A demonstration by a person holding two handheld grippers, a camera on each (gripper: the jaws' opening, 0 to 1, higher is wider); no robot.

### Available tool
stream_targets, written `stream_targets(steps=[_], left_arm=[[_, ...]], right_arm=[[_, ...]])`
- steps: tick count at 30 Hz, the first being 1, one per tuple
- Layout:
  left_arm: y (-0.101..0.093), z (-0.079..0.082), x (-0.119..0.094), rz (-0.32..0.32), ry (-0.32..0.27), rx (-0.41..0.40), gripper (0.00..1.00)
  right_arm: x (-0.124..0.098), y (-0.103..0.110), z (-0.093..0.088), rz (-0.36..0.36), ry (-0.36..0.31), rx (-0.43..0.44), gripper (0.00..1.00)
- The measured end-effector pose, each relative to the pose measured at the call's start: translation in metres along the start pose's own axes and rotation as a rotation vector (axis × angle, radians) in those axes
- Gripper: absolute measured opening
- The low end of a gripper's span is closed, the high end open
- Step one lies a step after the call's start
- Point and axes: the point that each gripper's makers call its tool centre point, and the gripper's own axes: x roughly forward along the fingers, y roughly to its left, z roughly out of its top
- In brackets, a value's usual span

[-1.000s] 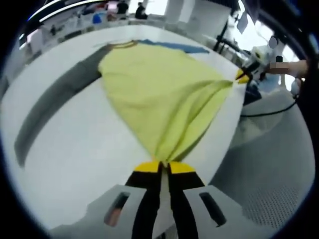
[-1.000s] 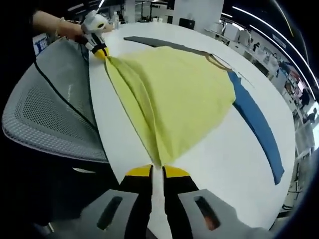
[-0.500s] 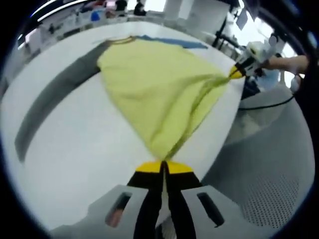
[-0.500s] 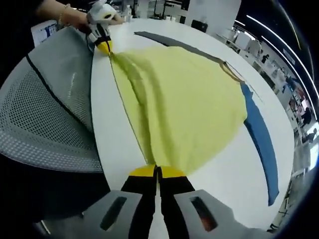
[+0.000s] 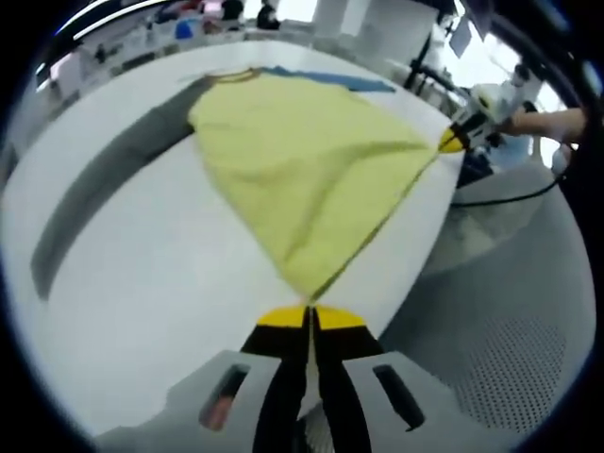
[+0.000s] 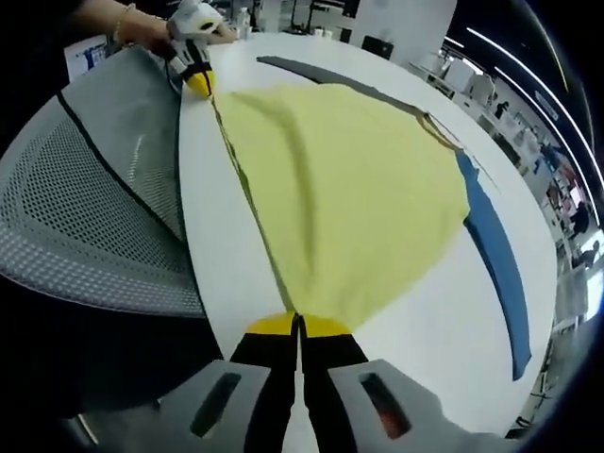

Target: Fold the garment on the visible template until the final outline fits inside the template.

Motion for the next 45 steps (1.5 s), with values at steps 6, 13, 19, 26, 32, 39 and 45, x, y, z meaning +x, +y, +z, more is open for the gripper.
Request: stream_targets(steps=[6,13,19,26,32,39,45], left_arm=[[-0.004,0.011,-0.002,0.015,-0.018,0.013,0.0],[-0.033,0.054,0.023,0.038,-0.023,0.286,0.16],[-0.056,0.066,0.054,-0.013,0.0,0.378,0.17],[-0.052,0.057,0.054,-0.003,0.029,0.411,0.19],[-0.042,0.047,0.052,0.025,0.053,0.419,0.11],[-0.041,0.049,0.055,0.031,0.052,0.421,0.03],[-0.042,0.049,0.054,0.027,0.05,0.422,0.0]], right_arm=[[-0.004,0.004,0.004,-0.009,-0.01,0.023,0.02],[0.005,0.004,0.055,0.001,-0.098,0.027,0.1],[0.03,0.018,0.098,0.057,-0.135,-0.023,0.14],[0.049,0.036,0.106,0.102,-0.111,-0.086,0.16],[0.054,0.038,0.102,0.097,-0.104,-0.091,0.11],[0.054,0.037,0.098,0.082,-0.091,-0.102,0.04],[0.053,0.039,0.097,0.082,-0.095,-0.103,0.01]])
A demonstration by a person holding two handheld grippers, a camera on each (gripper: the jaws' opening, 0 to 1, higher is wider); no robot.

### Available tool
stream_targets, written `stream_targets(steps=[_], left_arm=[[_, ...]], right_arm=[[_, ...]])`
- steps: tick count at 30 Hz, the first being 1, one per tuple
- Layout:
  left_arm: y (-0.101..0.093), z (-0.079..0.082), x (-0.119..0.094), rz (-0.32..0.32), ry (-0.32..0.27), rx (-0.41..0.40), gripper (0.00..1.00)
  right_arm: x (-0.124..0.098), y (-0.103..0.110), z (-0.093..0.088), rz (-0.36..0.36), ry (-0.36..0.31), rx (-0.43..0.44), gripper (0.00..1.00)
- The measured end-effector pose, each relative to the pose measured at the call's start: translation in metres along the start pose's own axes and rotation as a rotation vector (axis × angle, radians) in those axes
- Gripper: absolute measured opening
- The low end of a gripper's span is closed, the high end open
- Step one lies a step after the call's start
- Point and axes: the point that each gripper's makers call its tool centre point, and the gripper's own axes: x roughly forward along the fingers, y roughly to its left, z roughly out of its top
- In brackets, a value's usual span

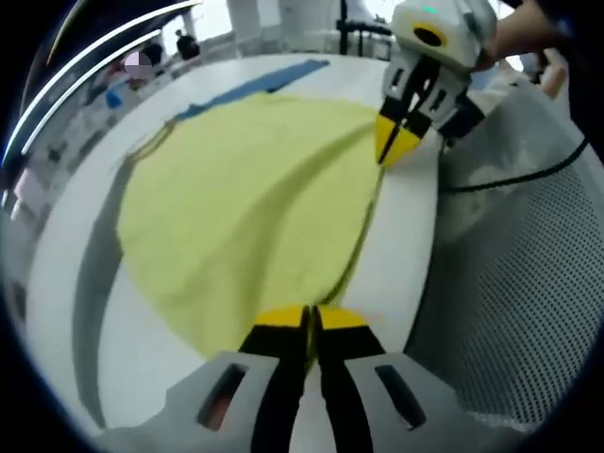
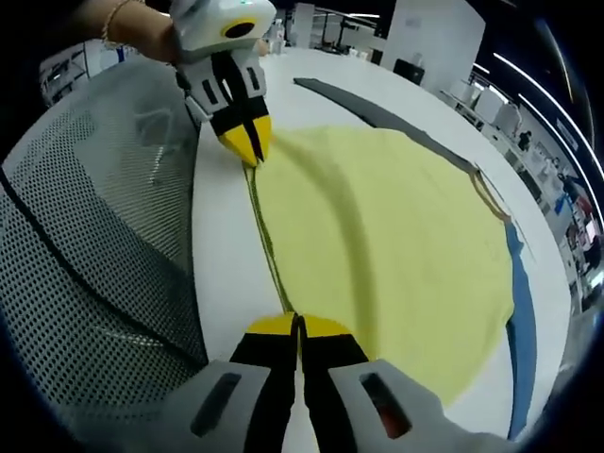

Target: Fold the garment on the visible template until the final outline fits inside the template.

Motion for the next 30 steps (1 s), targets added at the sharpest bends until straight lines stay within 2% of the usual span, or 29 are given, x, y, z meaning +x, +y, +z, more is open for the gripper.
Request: stream_targets(steps=[15,24,30], left_arm=[[-0.011,-0.014,-0.003,-0.027,0.028,-0.003,0.0],[-0.013,-0.017,-0.006,-0.028,0.035,-0.006,0.0],[-0.014,-0.022,-0.008,-0.033,0.057,-0.009,0.01]], right_arm=[[-0.003,0.01,-0.002,0.023,0.005,-0.005,0.01],[-0.003,0.014,-0.003,0.028,0.008,0.001,0.01],[-0.004,0.018,-0.009,0.035,0.03,0.007,0.02]])
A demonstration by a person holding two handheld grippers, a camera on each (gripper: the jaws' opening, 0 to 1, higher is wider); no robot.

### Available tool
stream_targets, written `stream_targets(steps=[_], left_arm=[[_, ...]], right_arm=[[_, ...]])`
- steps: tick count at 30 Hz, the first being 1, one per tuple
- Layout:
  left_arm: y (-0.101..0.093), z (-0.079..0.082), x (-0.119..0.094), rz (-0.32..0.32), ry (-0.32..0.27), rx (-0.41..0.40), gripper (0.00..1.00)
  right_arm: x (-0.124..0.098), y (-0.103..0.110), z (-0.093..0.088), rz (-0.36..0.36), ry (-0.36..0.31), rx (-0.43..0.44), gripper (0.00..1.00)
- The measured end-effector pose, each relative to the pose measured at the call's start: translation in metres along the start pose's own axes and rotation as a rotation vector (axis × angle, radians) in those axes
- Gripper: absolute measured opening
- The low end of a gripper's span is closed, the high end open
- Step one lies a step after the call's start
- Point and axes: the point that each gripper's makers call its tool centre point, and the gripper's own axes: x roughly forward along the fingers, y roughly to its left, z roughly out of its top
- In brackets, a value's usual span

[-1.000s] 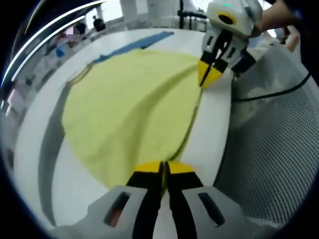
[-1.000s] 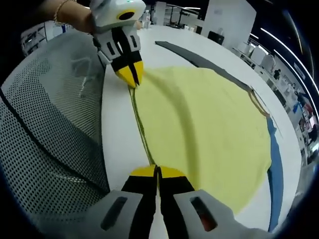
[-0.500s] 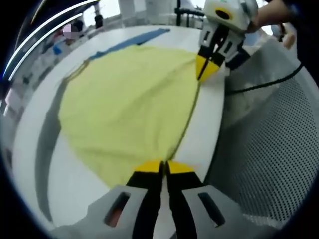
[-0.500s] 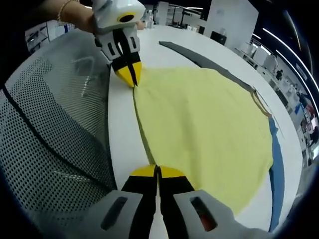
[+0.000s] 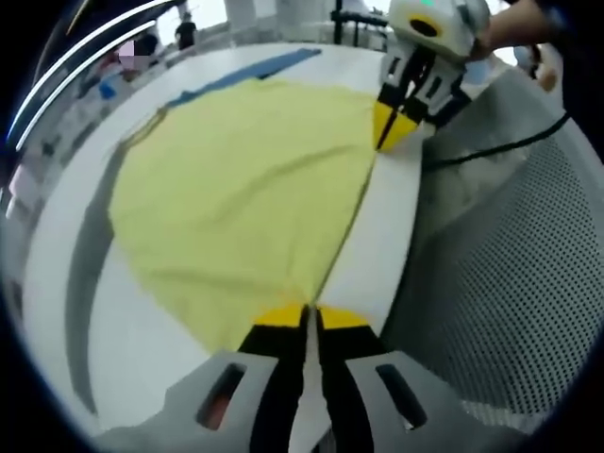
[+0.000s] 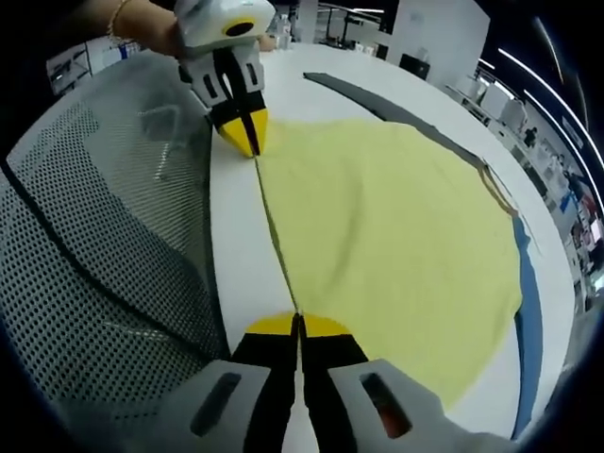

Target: Fold the garment on the visible template until the final outline fits inside the template.

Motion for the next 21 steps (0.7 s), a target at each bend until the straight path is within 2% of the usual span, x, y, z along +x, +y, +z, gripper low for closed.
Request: stream_targets(steps=[4,8,16,21], left_arm=[[-0.002,0.001,-0.005,-0.002,0.004,-0.007,0.03],[-0.001,0.014,-0.014,0.001,-0.059,-0.089,0.07],[0.01,0.03,-0.032,0.031,-0.11,-0.145,0.17],[0.018,0.046,-0.047,0.047,-0.188,-0.25,0.25]], right_arm=[[-0.006,0.002,0.001,-0.006,-0.007,0.008,0.02],[-0.015,-0.004,0.007,-0.024,-0.035,0.055,0.04],[-0.034,-0.016,0.024,-0.061,-0.098,0.129,0.11],[-0.053,-0.025,0.03,-0.08,-0.127,0.202,0.19]])
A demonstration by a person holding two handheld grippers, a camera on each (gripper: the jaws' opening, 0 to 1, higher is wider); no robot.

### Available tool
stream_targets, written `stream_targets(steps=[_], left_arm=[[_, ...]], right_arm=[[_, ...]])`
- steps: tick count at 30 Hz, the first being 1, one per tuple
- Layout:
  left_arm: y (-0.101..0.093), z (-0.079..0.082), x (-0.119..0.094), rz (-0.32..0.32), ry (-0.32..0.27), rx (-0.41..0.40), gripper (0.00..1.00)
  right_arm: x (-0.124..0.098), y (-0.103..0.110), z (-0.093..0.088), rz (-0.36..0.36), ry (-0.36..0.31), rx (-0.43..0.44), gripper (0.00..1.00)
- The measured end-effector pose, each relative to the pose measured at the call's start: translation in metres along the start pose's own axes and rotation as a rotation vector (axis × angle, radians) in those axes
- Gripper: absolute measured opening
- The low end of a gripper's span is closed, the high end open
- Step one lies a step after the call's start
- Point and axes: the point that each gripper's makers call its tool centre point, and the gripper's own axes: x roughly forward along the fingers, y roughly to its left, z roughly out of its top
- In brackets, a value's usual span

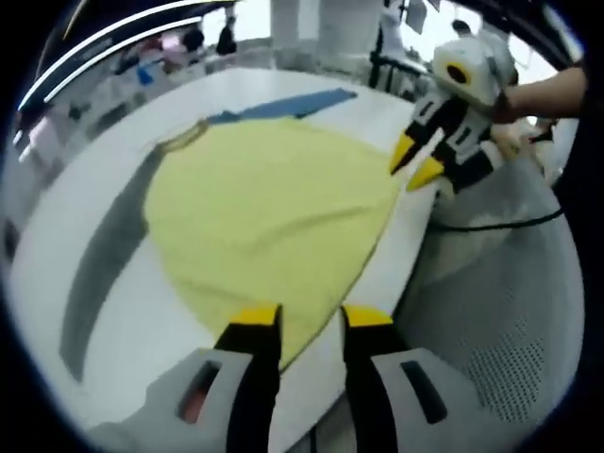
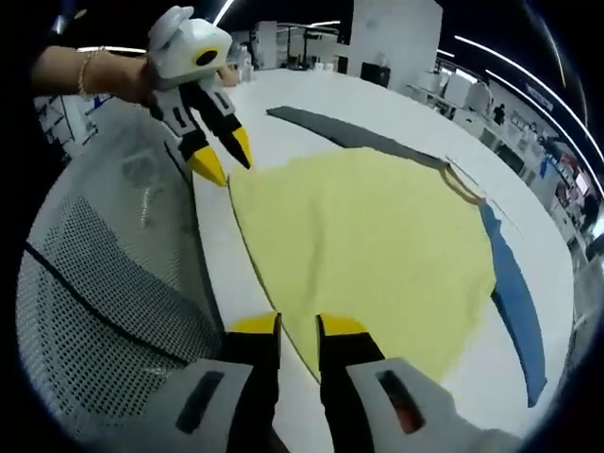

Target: Fold the garment on the visible template until the final outline fits inside the template.

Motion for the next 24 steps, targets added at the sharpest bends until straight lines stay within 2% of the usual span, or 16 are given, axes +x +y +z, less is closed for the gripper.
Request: stream_targets(steps=[5,11,14,16,24], left_arm=[[0.007,0.012,-0.015,0.022,-0.061,-0.095,0.34],[0.024,0.026,-0.038,0.093,-0.124,-0.175,0.47],[0.036,0.039,-0.051,0.135,-0.204,-0.237,0.56],[0.04,0.043,-0.06,0.145,-0.229,-0.281,0.59],[0.051,0.04,-0.091,0.209,-0.237,-0.317,0.75]], right_arm=[[-0.019,-0.014,0.014,-0.032,-0.052,0.058,0.26],[-0.044,-0.035,0.035,-0.078,-0.143,0.11,0.35],[-0.056,-0.043,0.034,-0.094,-0.15,0.125,0.4],[-0.062,-0.047,0.032,-0.108,-0.151,0.129,0.43],[-0.087,-0.066,0.013,-0.159,-0.163,0.215,0.58]])
